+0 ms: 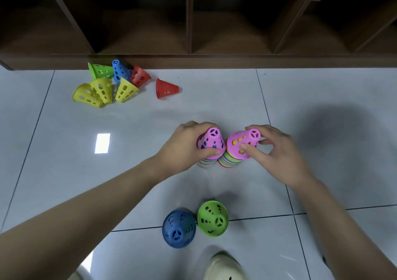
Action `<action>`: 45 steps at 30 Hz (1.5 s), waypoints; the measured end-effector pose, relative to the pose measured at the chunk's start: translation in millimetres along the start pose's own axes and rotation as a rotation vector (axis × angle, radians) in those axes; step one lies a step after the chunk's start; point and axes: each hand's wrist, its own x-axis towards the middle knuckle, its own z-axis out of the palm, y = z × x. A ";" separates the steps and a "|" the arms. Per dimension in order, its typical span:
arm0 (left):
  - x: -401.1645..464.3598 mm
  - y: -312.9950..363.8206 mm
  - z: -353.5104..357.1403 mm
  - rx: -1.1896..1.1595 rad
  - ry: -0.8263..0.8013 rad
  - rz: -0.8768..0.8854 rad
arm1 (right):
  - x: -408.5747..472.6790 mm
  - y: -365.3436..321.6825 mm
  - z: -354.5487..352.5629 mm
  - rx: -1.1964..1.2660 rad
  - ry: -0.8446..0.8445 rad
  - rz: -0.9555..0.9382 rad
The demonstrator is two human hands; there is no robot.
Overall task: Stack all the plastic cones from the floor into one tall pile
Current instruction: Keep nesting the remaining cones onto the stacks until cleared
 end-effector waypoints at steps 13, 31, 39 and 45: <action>6.2 -15.6 -113.1 0.677 -0.301 0.033 | 24.7 -66.8 2.6 -0.040 0.136 -0.142; 64.5 -213.8 -182.9 0.440 0.098 -0.329 | 238.1 -82.3 127.6 -0.347 -0.418 0.036; 75.8 -237.3 -174.6 0.531 -0.039 -0.303 | 290.2 -92.1 185.8 -0.471 -0.488 0.029; 50.2 -248.4 -175.9 0.462 -0.005 -0.216 | 302.8 -84.5 216.4 -0.466 -0.489 0.081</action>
